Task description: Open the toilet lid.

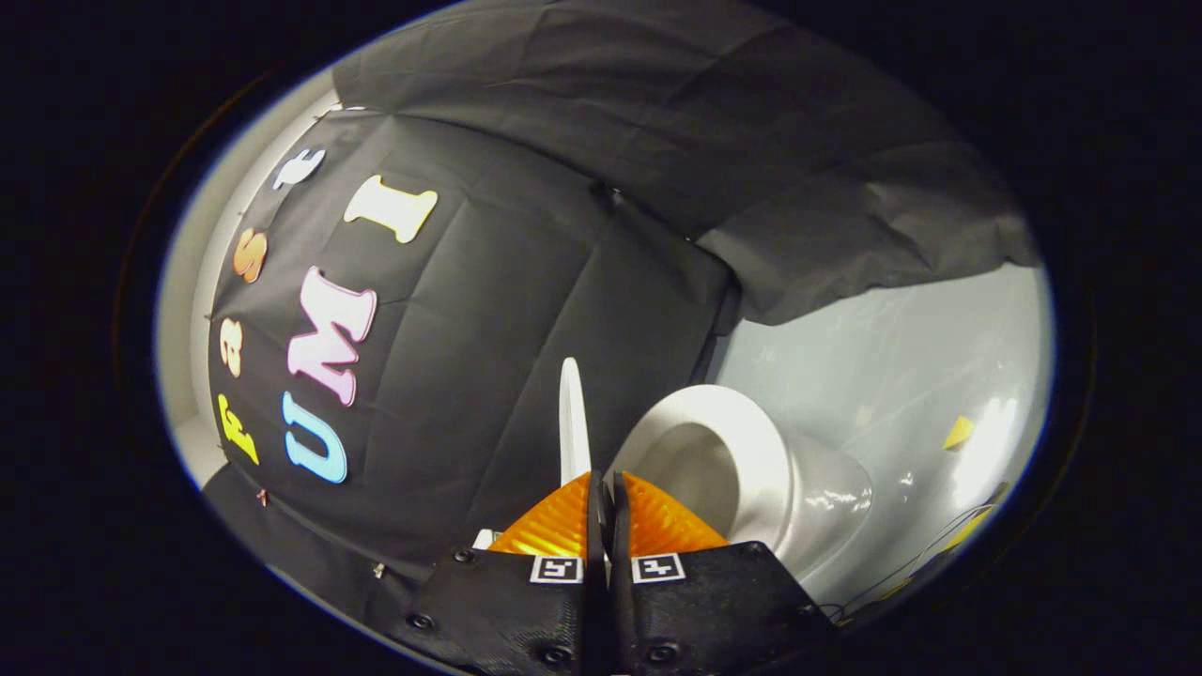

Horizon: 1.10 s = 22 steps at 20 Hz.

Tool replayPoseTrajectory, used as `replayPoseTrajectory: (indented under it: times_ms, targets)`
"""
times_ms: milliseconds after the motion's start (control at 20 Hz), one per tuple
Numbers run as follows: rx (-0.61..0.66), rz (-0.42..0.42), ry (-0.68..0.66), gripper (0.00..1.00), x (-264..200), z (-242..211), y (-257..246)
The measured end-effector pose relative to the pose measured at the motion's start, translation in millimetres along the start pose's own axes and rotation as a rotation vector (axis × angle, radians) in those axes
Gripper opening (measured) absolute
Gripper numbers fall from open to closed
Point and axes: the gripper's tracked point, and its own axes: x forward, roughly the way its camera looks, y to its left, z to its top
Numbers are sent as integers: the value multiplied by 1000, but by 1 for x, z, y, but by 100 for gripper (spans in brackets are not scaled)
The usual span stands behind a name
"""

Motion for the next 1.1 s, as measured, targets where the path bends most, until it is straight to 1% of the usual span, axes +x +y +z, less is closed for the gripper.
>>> replayPoseTrajectory:
  times_ms: [150,300,450,550,600,700,1000,1100]
  targets:
    - [-103,15,-16,5,-5,-4,42]
    - [-232,34,-24,4,-15,-14,85]
    - [-363,33,-29,5,-20,-28,121]
    - [-434,16,-44,5,-22,-33,141]
    - [-461,1,-53,5,-14,-37,140]
    - [-512,-20,-61,5,-14,-46,152]
    - [-664,14,-76,5,-25,-78,202]
    - [-717,38,-79,5,-31,-90,220]
